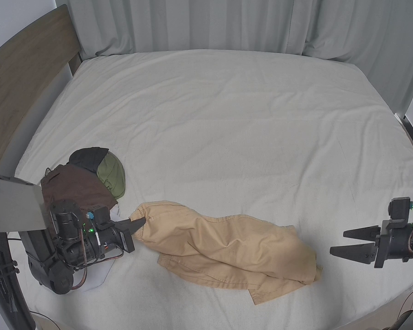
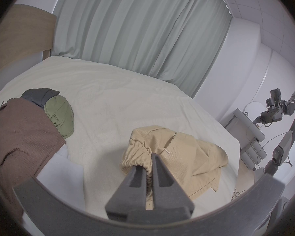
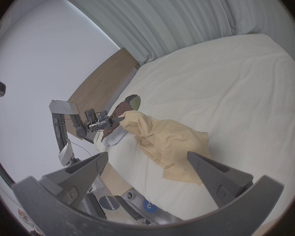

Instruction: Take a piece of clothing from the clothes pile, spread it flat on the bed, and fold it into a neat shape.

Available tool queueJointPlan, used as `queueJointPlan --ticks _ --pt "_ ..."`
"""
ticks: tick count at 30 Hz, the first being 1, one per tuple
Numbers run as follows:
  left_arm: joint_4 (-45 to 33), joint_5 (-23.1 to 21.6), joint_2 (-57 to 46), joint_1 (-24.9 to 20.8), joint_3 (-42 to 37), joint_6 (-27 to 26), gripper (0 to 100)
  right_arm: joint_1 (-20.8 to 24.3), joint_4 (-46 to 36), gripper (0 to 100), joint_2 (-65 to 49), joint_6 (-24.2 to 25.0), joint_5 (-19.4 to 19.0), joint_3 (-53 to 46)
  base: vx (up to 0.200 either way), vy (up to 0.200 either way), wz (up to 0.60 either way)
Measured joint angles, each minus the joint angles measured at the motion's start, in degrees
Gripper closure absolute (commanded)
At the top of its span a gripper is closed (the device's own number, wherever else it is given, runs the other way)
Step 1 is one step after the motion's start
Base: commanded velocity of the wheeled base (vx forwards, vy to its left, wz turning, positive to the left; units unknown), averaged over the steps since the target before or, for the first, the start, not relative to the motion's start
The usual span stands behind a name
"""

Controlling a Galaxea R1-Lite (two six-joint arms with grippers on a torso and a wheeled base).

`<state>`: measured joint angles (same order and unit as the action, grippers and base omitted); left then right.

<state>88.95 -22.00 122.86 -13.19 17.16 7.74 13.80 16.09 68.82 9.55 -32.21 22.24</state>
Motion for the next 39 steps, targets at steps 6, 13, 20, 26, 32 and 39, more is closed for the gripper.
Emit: queueJointPlan --ticks 6,13,20,26,32,39 --pt "0.02 0.02 0.71 0.24 0.91 0.13 100 0.12 3.75 0 5.63 3.89 -0.09 -0.96 0.0 0.0 0.0" --pt "0.02 0.02 0.99 0.33 1.0 0.13 100 0.45 4.05 0 7.81 5.39 -0.13 -0.85 0.0 0.0 0.0" --pt "0.02 0.09 1.01 0.4 1.0 0.16 100 0.45 4.11 0 8.91 6.79 -0.13 -0.63 0.0 0.0 0.0" --pt "0.02 0.09 1.01 0.49 1.0 0.16 100 0.5 7.89 0 10.7 7.31 -0.13 -0.38 0.0 0.0 0.0" --pt "0.02 0.04 1.01 0.46 0.96 0.13 100 0.5 11.39 0 13.24 9.94 -0.04 -0.52 0.0 0.0 0.0" --pt "0.05 0.06 1.15 0.44 0.91 0.13 100 0.91 16.09 0 16.08 15.8 0.0 -0.16 0.0 0.0 0.0"
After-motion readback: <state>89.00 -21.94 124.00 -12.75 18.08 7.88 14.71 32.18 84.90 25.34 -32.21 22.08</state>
